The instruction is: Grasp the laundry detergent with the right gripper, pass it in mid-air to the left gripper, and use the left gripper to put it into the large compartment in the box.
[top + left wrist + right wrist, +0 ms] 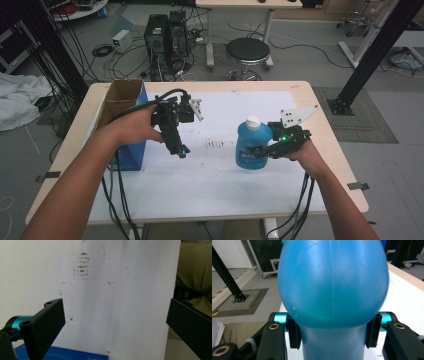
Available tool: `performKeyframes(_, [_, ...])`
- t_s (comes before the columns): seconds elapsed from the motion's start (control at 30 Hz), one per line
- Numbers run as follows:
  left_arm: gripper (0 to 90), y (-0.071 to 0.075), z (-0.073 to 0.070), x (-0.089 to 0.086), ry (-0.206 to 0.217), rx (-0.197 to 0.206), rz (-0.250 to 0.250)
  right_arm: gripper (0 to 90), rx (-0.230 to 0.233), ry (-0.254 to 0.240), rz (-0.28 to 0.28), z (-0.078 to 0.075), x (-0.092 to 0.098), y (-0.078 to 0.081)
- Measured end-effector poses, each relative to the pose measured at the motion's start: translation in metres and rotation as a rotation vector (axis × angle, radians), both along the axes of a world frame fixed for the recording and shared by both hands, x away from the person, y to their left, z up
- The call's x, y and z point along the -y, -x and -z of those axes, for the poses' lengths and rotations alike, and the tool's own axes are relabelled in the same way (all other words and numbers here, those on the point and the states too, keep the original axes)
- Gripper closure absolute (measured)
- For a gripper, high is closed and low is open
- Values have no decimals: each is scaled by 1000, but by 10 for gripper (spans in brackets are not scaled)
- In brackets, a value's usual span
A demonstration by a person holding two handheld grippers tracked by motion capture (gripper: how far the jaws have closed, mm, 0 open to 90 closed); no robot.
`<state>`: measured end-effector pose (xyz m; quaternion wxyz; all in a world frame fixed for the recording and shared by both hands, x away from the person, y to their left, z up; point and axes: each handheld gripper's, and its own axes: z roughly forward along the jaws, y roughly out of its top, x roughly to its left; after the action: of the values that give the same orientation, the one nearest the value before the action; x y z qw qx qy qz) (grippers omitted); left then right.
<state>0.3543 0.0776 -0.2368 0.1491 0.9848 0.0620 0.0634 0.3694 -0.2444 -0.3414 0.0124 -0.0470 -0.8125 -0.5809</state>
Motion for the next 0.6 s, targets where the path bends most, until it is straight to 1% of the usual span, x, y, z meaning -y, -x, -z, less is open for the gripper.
performKeyframes(0.03, [21, -1, -3, 2, -8, -1, 3, 444, -1, 2, -4, 0, -1, 0])
performKeyframes(0.17, [21, -2, -7, 6, -10, -18, -3, 444, -3, 17, -13, 2, -5, -1])
performKeyframes(0.33, [21, -2, -11, 13, -17, -29, 7, 445, -5, 4, -30, 1, -10, -1])
performKeyframes(0.47, [21, -2, -14, 19, -24, -31, 21, 445, -4, 8, -45, 0, -16, -2])
performKeyframes(0.6, [21, -2, -16, 23, -16, -37, 26, 445, 0, 10, -59, 0, -20, -3])
